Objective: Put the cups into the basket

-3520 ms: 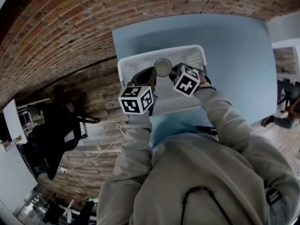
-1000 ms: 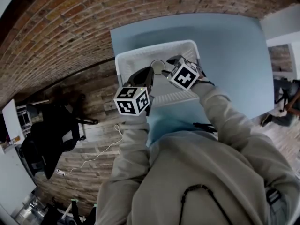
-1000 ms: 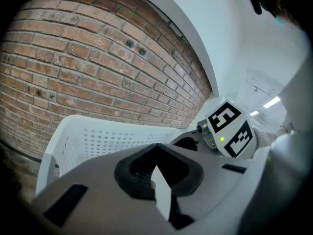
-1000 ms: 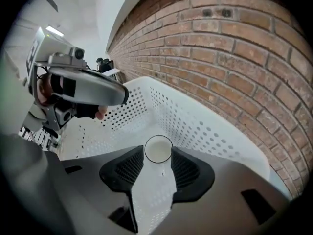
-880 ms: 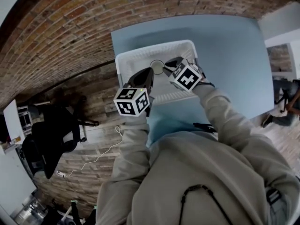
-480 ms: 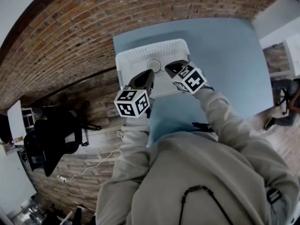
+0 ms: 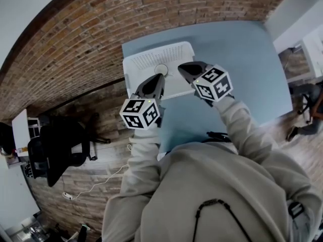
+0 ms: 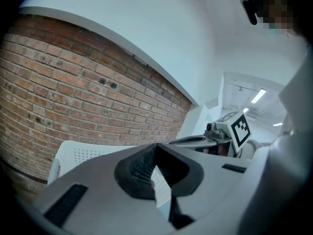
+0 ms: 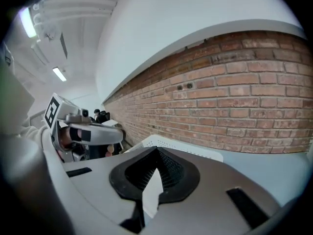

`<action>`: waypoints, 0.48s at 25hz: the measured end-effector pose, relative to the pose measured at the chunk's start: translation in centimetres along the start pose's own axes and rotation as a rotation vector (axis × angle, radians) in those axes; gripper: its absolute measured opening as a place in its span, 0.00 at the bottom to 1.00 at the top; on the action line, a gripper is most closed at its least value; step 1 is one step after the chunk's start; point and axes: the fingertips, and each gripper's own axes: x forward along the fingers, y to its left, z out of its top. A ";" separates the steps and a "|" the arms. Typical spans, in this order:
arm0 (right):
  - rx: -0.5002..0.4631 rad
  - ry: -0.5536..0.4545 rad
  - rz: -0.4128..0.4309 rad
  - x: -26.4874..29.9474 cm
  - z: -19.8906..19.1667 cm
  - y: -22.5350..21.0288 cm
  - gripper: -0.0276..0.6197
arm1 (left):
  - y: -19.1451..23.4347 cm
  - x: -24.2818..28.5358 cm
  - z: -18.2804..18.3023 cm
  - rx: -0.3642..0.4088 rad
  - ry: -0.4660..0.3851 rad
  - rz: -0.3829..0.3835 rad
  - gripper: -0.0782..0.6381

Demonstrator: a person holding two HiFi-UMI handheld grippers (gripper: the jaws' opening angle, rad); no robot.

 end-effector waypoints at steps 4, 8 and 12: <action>0.050 -0.082 -0.001 -2.7 2.8 0.6 0.06 | -2.0 -1.1 1.7 0.021 -0.034 -0.011 0.10; 0.041 -0.161 0.035 -4.8 5.4 2.4 0.06 | -3.6 -2.2 3.5 0.036 -0.066 -0.024 0.10; -0.017 -0.224 0.030 -5.6 7.7 3.6 0.06 | -4.2 -2.4 5.3 0.052 -0.104 -0.023 0.10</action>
